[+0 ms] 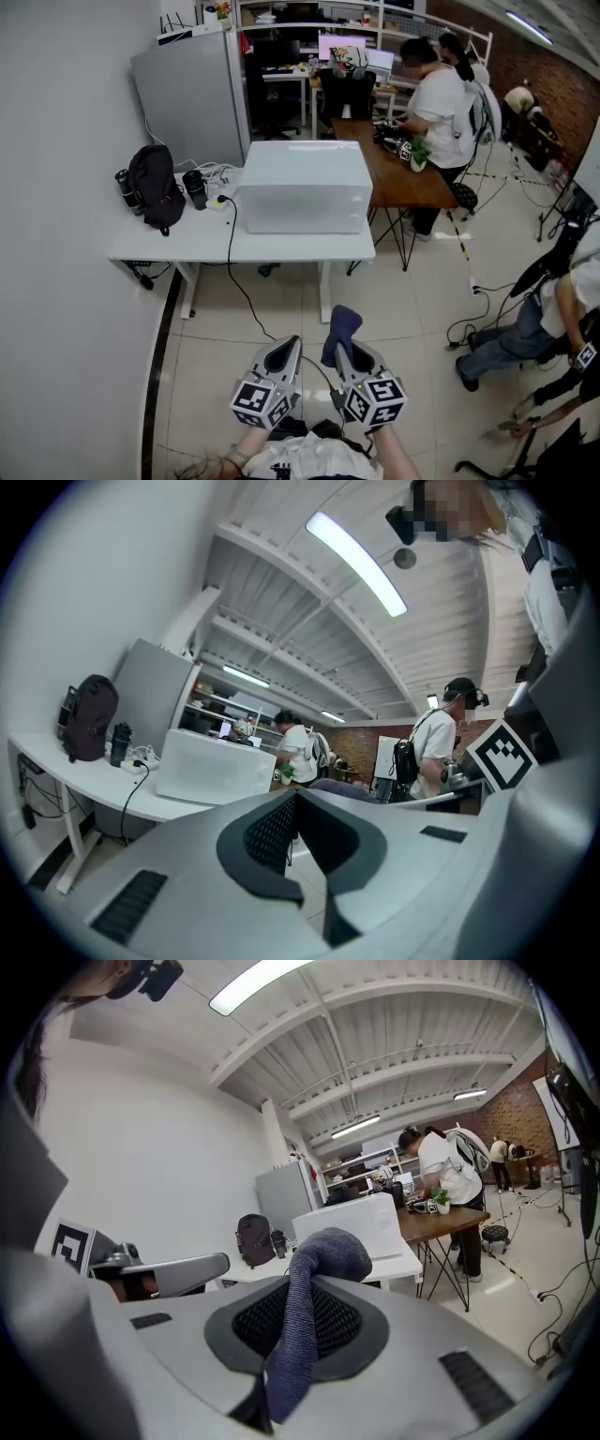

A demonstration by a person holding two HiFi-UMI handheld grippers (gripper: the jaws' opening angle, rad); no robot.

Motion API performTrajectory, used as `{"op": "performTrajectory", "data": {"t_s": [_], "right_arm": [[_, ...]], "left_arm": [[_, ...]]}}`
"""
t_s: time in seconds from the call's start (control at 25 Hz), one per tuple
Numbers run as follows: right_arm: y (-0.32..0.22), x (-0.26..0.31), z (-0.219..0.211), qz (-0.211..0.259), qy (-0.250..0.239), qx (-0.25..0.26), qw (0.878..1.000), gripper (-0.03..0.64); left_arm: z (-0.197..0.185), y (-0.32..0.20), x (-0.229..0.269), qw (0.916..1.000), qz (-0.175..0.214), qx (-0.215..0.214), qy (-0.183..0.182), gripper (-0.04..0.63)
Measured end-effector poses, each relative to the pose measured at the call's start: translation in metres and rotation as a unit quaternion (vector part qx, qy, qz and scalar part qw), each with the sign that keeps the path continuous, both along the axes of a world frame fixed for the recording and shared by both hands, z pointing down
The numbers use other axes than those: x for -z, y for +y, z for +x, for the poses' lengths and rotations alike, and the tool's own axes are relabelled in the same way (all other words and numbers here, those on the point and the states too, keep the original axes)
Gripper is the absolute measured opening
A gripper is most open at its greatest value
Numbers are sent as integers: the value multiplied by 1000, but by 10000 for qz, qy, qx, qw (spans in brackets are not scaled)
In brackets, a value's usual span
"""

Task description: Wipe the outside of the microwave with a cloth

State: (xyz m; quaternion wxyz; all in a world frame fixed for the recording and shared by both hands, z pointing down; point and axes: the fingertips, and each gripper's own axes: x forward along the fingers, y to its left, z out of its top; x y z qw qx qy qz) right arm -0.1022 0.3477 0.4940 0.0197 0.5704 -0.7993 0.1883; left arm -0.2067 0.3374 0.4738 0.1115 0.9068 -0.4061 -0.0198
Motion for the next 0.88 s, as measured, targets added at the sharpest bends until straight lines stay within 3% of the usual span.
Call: {"op": "performTrajectory", "data": {"t_s": [0.4,0.88], "right_arm": [[6,-1,-41,-3,-52,54,10000,71],[7,-1,-45,23,23,82,10000,71]], "left_arm": [[-36,3,5,10000,58,4,-51,-14],[-36,-3,2,10000,32,29,-1,-14]]}}
